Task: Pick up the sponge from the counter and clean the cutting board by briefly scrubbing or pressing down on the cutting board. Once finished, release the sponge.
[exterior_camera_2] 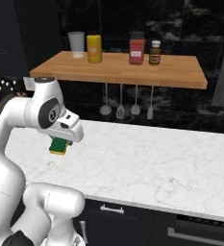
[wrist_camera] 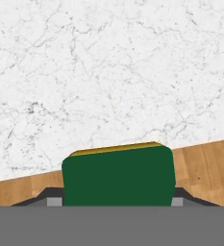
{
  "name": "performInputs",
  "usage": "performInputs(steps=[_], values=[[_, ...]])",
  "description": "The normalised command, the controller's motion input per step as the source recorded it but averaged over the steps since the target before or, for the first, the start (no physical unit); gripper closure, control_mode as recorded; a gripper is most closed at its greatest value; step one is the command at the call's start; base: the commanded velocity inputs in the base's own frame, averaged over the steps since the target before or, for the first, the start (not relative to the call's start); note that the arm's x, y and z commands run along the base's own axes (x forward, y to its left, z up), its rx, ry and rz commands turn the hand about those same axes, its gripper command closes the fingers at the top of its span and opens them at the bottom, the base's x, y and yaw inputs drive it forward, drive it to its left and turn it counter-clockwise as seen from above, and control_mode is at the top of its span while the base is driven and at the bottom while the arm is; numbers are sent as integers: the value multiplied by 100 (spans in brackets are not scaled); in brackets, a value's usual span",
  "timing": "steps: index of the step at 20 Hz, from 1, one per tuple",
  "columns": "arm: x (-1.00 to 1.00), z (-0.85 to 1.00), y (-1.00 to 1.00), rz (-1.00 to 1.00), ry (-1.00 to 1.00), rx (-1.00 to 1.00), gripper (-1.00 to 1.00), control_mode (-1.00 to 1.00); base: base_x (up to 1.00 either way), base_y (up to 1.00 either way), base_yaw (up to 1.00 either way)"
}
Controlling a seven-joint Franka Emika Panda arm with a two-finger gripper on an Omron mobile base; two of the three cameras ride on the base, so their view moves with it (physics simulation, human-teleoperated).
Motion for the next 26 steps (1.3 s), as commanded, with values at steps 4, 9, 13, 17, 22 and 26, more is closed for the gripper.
performInputs(steps=[4,9,13,17,22,26], values=[[0,13,-2,0,0,0,100,-100,0,0,0],[0,1,-17,0,0,0,100,100,-1,-6,0],[0,0,0,0,0,0,100,100,-32,-65,0],[0,0,0,0,0,0,100,100,-38,-83,0],[0,0,0,0,0,0,100,100,-22,-90,0],[0,0,0,0,0,0,100,100,-1,-84,0]])
